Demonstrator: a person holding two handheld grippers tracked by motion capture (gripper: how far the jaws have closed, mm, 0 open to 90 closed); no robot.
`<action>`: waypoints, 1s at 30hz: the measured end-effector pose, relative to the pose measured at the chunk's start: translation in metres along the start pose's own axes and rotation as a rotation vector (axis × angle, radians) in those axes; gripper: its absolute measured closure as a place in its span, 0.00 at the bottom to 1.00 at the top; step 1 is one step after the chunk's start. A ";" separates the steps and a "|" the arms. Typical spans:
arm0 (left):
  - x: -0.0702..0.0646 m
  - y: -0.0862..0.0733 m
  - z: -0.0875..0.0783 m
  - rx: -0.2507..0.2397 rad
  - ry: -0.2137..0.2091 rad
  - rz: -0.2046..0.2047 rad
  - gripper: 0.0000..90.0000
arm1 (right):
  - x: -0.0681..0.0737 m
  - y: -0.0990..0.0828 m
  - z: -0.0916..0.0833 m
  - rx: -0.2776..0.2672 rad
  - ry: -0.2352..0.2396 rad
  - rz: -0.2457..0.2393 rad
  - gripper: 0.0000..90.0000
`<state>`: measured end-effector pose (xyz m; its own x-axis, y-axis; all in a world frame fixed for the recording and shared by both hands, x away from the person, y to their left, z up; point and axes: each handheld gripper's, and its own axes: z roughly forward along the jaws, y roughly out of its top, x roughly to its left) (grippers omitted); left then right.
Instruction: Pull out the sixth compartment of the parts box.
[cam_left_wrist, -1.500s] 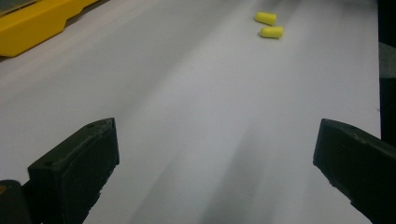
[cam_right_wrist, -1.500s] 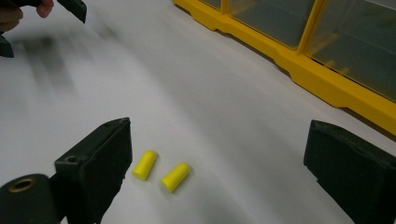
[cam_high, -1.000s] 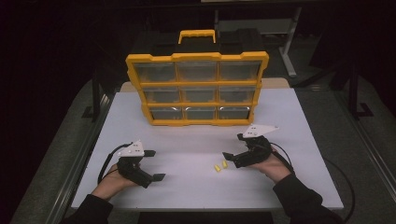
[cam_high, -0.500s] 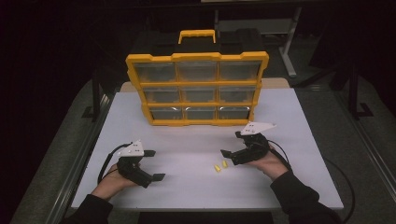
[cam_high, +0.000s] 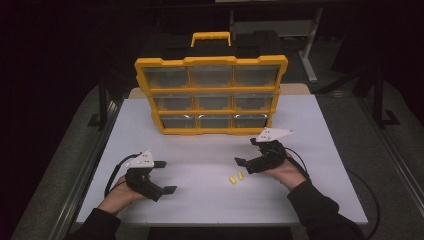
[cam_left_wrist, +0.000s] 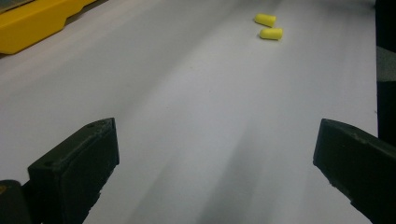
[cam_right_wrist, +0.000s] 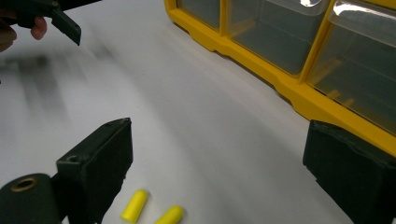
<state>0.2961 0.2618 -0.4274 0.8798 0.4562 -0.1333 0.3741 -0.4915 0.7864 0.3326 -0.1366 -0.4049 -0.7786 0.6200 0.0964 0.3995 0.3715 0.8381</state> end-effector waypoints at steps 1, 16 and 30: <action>0.000 0.000 0.000 0.000 0.000 0.001 0.00 | 0.000 0.001 0.000 -0.002 0.000 0.002 0.09; 0.000 -0.001 0.000 -0.001 -0.001 -0.001 0.00 | -0.002 0.008 0.007 -0.016 -0.003 -0.006 0.09; 0.000 -0.001 0.000 0.000 -0.003 -0.001 0.00 | -0.002 0.017 0.014 -0.027 -0.002 -0.014 0.09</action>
<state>0.2953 0.2624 -0.4278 0.8804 0.4544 -0.1357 0.3747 -0.4909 0.7865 0.3477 -0.1221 -0.3986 -0.7835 0.6158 0.0833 0.3751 0.3618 0.8534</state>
